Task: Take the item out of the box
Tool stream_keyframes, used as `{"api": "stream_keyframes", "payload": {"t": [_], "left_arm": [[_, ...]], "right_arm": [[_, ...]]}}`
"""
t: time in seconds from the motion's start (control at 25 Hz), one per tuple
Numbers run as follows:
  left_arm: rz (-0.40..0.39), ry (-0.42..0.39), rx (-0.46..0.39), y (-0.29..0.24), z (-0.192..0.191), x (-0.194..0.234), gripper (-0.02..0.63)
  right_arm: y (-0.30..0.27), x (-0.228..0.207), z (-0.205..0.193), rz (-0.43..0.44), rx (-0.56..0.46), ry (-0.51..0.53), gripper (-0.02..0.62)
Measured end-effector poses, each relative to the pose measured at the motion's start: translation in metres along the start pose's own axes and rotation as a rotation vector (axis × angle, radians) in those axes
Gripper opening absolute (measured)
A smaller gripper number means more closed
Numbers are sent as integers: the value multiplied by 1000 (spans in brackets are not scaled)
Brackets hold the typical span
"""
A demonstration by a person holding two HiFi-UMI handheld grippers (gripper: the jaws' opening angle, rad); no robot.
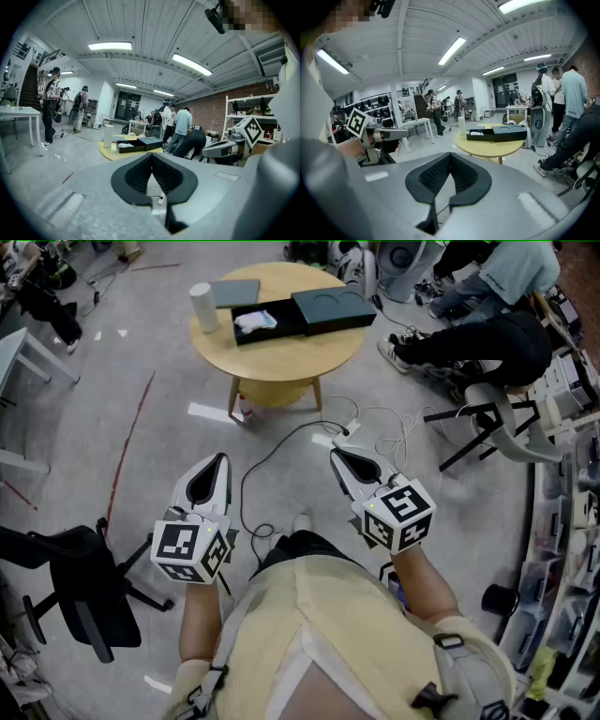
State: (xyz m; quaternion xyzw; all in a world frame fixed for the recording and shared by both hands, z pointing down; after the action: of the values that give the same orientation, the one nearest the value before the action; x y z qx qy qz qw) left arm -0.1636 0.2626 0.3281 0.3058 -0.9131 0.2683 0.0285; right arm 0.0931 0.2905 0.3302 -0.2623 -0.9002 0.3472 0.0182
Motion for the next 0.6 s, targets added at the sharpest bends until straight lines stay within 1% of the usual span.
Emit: {"api": "stream_keyframes", "payload": {"t": [0.28, 0.6], "left_arm": [[6, -3, 18, 18, -14, 6, -9], [-22, -9, 53, 22, -30, 12, -9]], "right_arm": [[-4, 20, -3, 10, 1, -11, 5], [-14, 29, -9, 21, 28, -3, 5]]}}
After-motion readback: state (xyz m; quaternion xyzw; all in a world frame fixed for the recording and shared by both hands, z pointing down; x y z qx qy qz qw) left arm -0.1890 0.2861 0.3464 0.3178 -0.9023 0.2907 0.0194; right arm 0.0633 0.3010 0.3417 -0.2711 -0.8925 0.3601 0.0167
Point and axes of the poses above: the fingertips, and each gripper's own axes: y backward along the fingers, x to its left, z out of its top, the point moved 7 cm from there along y, backward along the fingers, and after that the axes turned 14 degrees about x, right-handed, at the moved point
